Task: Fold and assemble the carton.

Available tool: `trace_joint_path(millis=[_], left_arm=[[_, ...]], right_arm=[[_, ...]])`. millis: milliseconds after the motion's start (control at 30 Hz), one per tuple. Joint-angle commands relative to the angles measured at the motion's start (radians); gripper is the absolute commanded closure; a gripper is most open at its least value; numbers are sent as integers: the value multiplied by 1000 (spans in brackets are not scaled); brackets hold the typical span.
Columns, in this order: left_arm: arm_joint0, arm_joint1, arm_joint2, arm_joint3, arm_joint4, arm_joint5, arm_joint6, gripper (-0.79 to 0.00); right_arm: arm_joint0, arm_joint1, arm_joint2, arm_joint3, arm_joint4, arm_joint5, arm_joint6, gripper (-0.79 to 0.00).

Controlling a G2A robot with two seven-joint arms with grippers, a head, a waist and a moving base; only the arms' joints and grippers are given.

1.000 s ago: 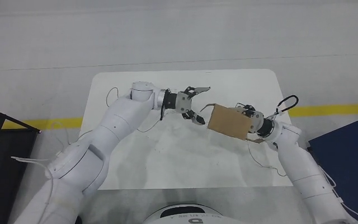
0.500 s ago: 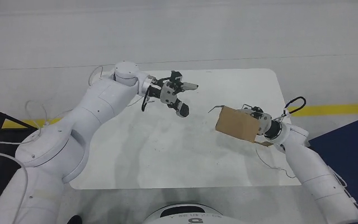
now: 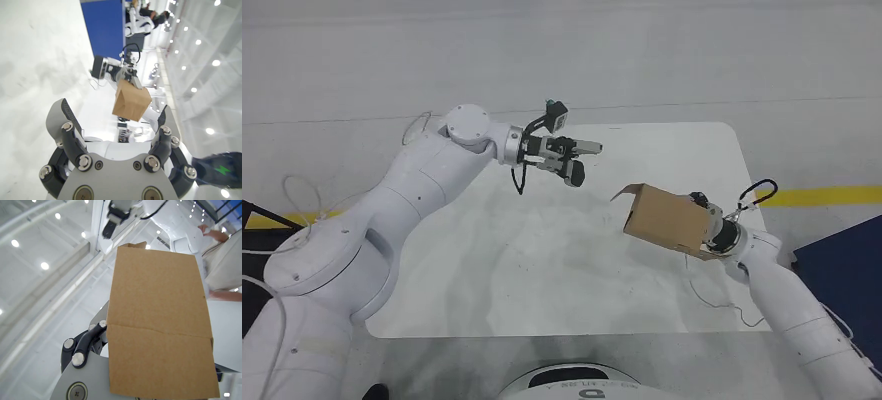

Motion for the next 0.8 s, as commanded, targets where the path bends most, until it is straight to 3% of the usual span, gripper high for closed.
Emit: trace_joint_path(millis=[0, 100, 167, 267, 533, 767], left_arm=[[-26, 16, 1, -5, 265, -86, 48, -785], [-34, 40, -5, -66, 424, -205, 102, -785], [-27, 55, -15, -114, 505, -242, 159, -785], [10, 74, -53, -159, 493, -281, 247, -785], [13, 74, -54, -165, 496, -284, 251, -785], [54, 81, -116, -214, 483, -506, 265, -785]], right_arm=[[6, 3, -3, 7, 236, 120, -119, 0], [15, 5, 3, 42, 386, 231, -229, 0], [22, 5, -11, 55, 420, 231, -229, 0], [41, 7, -15, 81, 426, 231, -231, 0], [34, 4, -28, 70, 438, 231, -244, 0], [64, -2, -201, 10, 706, 231, -345, 0]])
